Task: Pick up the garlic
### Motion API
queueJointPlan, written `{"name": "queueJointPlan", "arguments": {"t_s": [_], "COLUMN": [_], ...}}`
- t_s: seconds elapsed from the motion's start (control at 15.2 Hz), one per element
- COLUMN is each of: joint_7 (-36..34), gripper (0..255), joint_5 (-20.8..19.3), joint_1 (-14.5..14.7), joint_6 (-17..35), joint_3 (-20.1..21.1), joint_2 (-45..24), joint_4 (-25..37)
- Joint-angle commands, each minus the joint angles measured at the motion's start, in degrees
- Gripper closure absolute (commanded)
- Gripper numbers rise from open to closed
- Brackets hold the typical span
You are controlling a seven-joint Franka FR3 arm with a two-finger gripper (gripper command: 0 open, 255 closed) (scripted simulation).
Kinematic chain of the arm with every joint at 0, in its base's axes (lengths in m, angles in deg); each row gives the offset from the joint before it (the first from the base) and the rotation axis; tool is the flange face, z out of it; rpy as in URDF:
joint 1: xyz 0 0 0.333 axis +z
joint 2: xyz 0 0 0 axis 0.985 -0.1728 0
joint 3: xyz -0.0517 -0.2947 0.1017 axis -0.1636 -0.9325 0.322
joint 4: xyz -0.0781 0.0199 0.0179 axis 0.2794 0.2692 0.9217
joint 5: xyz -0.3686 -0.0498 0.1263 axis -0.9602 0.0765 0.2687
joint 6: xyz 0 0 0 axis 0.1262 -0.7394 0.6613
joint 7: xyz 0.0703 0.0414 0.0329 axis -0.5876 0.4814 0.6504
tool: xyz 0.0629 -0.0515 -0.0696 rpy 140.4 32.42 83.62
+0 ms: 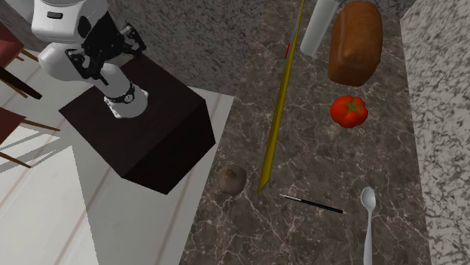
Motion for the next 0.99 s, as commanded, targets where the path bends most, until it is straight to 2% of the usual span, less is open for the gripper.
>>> {"name": "queueJointPlan", "arguments": {"t_s": [0.0,0.46,0.92], "joint_7": [0.0,1.1,3.23], "gripper": [0,0,0], "joint_5": [0.0,4.84,11.54], "joint_1": [0.0,-0.3,-0.66], "joint_6": [0.0,2.8,0.89], "joint_3": [0.0,-3.73,-6.99], "joint_2": [0.0,-20.72,-40.95], "joint_4": [0.0,12.55,28.62]}}
